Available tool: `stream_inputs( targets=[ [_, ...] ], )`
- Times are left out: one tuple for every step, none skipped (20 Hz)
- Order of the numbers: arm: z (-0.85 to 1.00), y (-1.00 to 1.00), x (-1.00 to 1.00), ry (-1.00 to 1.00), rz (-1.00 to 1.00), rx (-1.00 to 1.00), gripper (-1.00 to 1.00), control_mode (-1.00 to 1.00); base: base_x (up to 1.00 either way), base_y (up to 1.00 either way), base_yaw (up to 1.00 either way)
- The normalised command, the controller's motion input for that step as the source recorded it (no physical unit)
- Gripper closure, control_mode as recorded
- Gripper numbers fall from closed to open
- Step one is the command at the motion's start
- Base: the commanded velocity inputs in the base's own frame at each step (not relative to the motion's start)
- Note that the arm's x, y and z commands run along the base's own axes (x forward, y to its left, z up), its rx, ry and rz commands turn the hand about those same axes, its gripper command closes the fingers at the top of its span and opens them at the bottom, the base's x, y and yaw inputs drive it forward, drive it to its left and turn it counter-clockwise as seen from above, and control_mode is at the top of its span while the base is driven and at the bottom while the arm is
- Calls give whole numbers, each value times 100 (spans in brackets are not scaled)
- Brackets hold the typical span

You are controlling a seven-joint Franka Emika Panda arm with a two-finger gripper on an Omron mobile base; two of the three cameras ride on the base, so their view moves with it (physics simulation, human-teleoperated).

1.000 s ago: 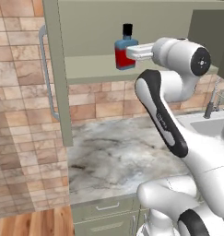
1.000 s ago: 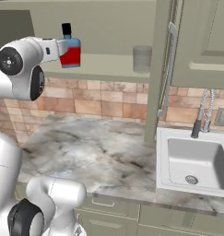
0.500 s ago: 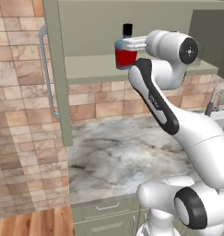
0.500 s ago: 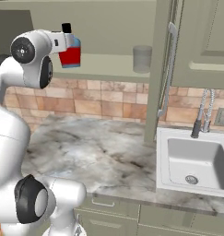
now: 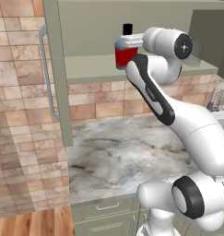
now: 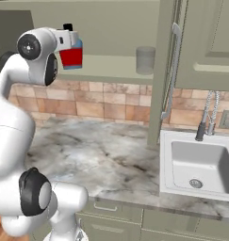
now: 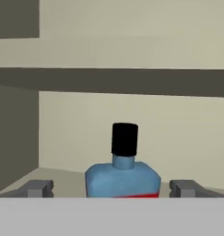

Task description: There is a bowl on the dining counter. Grab a lemon wedge from the fridge and place it in the bowl. Then get the liquor bottle and glass cup from the cabinet and place them next to the bowl.

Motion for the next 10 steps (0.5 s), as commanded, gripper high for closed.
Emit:
stream_inputs(
  targets=[
    [0,0,18,0,0,0,-100,-100,0,0,0],
    [0,0,20,0,0,0,-100,-100,0,0,0],
    [4,0,20,0,0,0,-100,-100,0,0,0],
    [4,0,25,0,0,0,-100,-100,0,0,0],
    [6,0,32,0,0,0,-100,-100,0,0,0],
    [8,0,36,0,0,0,-100,-100,0,0,0],
    [10,0,41,2,0,0,-100,-100,0,0,0],
    [9,0,41,3,0,0,-100,-100,0,0,0],
    [9,0,40,5,0,0,-100,-100,0,0,0],
    [9,0,38,2,0,0,-100,-100,0,0,0]
  ],
)
